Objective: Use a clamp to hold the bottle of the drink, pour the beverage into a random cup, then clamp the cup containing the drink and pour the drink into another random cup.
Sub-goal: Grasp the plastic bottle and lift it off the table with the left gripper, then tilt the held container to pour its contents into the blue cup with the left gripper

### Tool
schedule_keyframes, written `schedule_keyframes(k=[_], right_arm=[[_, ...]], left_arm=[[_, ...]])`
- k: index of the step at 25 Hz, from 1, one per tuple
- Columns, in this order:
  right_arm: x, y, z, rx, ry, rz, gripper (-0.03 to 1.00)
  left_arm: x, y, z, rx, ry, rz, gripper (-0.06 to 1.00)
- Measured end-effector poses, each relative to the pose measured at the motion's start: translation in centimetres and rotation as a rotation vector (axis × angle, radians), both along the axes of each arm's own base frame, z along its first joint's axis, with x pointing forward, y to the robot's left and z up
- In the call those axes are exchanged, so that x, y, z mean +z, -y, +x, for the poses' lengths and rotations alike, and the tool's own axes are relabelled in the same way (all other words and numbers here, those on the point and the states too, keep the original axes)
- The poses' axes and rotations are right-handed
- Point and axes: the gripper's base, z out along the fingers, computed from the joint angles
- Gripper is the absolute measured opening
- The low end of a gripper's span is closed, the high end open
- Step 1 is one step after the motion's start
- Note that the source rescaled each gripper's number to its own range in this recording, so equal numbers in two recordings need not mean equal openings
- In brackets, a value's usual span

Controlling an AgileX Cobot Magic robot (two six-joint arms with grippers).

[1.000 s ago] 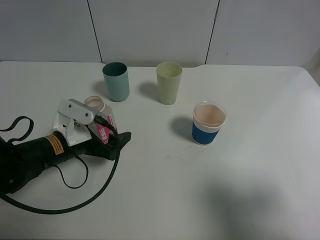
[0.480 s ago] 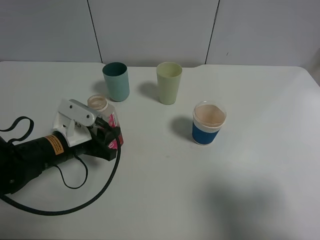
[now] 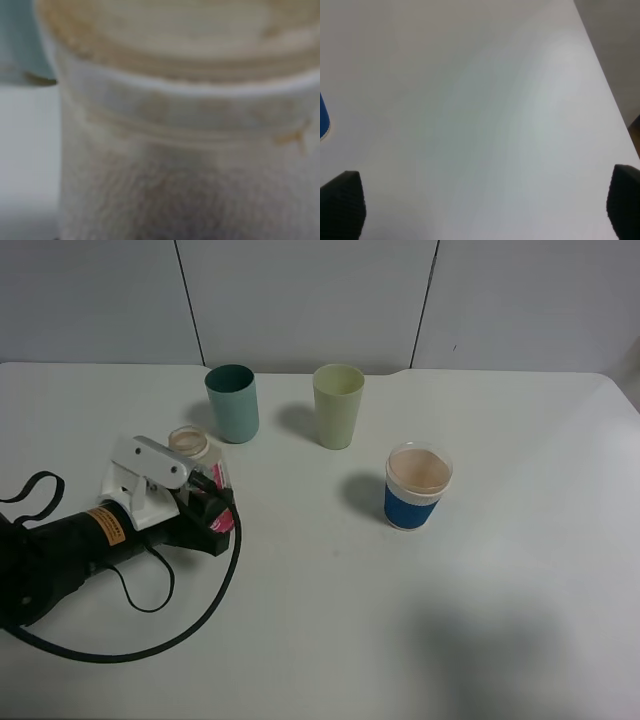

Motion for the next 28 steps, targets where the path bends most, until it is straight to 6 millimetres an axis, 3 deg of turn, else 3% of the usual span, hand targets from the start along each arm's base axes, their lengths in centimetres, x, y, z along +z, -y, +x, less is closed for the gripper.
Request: schedule_keyframes(k=[6, 13, 19, 28], right_arm=[[0.0, 0.0, 0.0, 0.000, 0.000, 0.000, 0.89], [0.0, 0.0, 0.0, 0.000, 0.000, 0.000, 0.89], [0.0, 0.0, 0.0, 0.000, 0.000, 0.000, 0.89], [0.0, 0.0, 0.0, 0.000, 0.000, 0.000, 0.89]], left_arm=[[1.4, -1.6, 0.5, 0.288, 0.024, 0.021, 0.05], [2.1, -1.8, -0.1, 0.501, 0.087, 0.228, 0.05], [3.1, 0.1, 0.6, 0.544, 0.123, 0.499, 0.05], [5.6, 4.6, 2.9, 0.424, 0.159, 0.828, 0.05]])
